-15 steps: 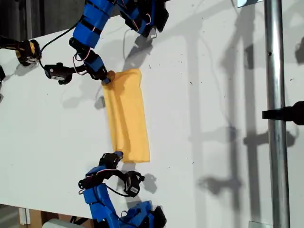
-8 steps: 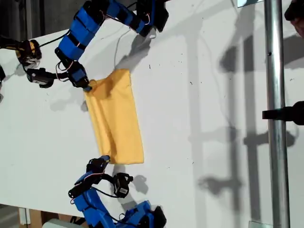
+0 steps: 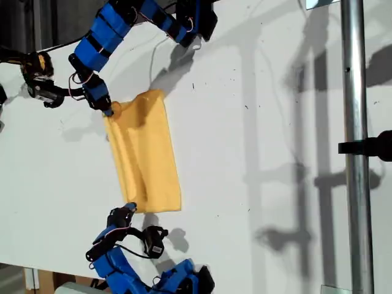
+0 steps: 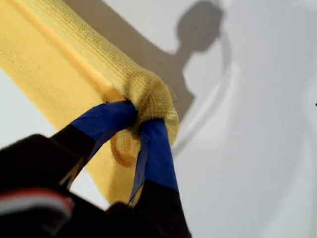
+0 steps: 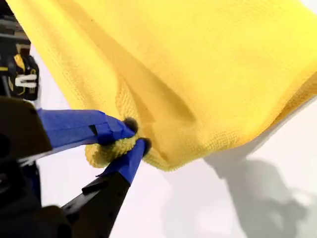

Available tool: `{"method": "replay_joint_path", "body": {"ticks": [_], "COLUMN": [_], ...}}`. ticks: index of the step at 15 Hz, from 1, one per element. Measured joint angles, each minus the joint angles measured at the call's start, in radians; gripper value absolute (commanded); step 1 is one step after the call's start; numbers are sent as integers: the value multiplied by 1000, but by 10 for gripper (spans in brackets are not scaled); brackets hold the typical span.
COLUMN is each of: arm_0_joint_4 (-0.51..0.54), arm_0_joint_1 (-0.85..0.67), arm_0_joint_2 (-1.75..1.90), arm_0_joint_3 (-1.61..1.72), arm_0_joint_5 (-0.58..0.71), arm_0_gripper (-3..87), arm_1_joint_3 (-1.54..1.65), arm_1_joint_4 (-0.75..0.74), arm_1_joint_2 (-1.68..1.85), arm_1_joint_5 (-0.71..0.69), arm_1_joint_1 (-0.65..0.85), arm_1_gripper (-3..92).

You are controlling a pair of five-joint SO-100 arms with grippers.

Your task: Grasp corners of a towel and fold twice.

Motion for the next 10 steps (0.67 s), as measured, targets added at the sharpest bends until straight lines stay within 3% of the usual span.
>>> {"method": "replay_joint_path", "body": {"ticks": [6,10], "arm_0_joint_4": [-49,-126], "arm_0_joint_1": [114,209], "arm_0_joint_2": [64,38], "arm_0_joint_3": [167,278], "arm_0_joint_5": [-95,-186], "arm_0_gripper": [-12,-12], "arm_1_joint_3": [80,147], "arm_1_joint_4": [219,261], "arm_1_joint_2": [34,-29], "arm_1_joint_5": [87,135], "arm_1_joint_1": [-92,-153], "arm_1_gripper": [-1,-1]}}
